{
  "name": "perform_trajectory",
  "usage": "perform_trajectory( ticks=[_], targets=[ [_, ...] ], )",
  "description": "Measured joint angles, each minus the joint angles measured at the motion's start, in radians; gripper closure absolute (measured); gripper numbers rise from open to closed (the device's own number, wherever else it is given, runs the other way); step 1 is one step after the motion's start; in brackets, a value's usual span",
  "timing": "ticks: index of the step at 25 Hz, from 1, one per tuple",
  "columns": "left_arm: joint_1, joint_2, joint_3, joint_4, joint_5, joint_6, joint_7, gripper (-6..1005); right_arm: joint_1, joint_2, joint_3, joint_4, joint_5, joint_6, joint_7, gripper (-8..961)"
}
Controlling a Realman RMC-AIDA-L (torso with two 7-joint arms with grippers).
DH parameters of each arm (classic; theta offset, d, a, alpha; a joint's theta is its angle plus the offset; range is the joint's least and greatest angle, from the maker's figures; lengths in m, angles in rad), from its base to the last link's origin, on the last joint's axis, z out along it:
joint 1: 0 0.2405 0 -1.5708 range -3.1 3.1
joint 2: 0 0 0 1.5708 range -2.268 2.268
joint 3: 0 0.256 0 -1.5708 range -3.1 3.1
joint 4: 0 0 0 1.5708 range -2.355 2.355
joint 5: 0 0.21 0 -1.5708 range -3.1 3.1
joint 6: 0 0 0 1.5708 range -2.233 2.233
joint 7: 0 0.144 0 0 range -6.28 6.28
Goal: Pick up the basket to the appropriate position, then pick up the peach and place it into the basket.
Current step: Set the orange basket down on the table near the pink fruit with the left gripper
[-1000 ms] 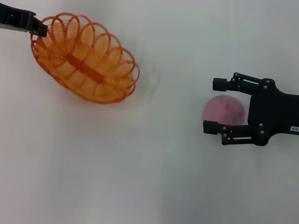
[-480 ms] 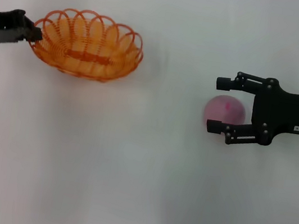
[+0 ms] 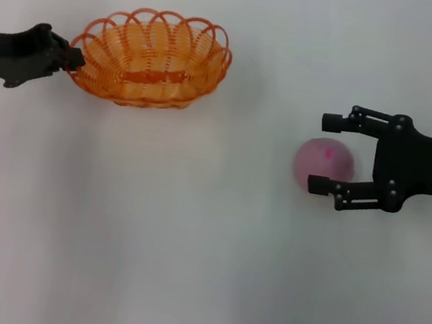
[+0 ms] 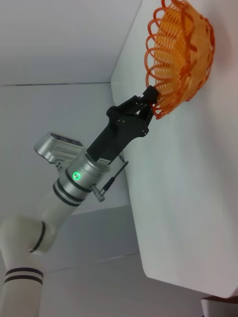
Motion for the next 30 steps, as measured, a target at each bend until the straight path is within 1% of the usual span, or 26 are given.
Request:
perform_trajectory(
  ticks=[2,5,11,15,17,22,28,30],
  targets=[
    [0.015,-0.001,0.034,-0.003,-0.019,-0.026,-0.009,936,-0.004,-0.001,-0.001,-0.008,0.000,-0.002,0.000,14],
    [0.023,-0.002,0.046,-0.009,-0.030,-0.041,-0.012,934,-0.007,-0.003,-0.002,-0.012,-0.004,-0.003,0.000,14],
    [0.050,-0.004,0.123,-0.012,-0.076,-0.085,-0.012,931,-0.014,-0.007,-0.003,-0.012,-0.009,-0.012,0.000,14],
    [0.052,-0.004,0.140,-0.011,-0.085,-0.092,-0.011,929,-0.017,-0.009,-0.003,-0.012,-0.009,-0.012,0.000,14],
    [0.054,-0.004,0.148,-0.003,-0.087,-0.089,-0.009,864,-0.019,-0.010,-0.003,-0.012,-0.009,-0.012,0.000,14],
    [0.058,-0.002,0.155,0.003,-0.087,-0.071,-0.007,834,-0.020,-0.010,-0.003,-0.012,-0.009,-0.012,0.000,14],
    [0.059,0.002,0.140,0.004,-0.085,-0.048,-0.012,676,-0.018,-0.009,0.000,-0.012,-0.009,-0.012,0.000,14],
    [0.059,0.005,0.123,0.006,-0.083,-0.036,-0.012,596,-0.016,-0.008,-0.001,-0.012,-0.009,-0.012,0.000,14]
  ],
)
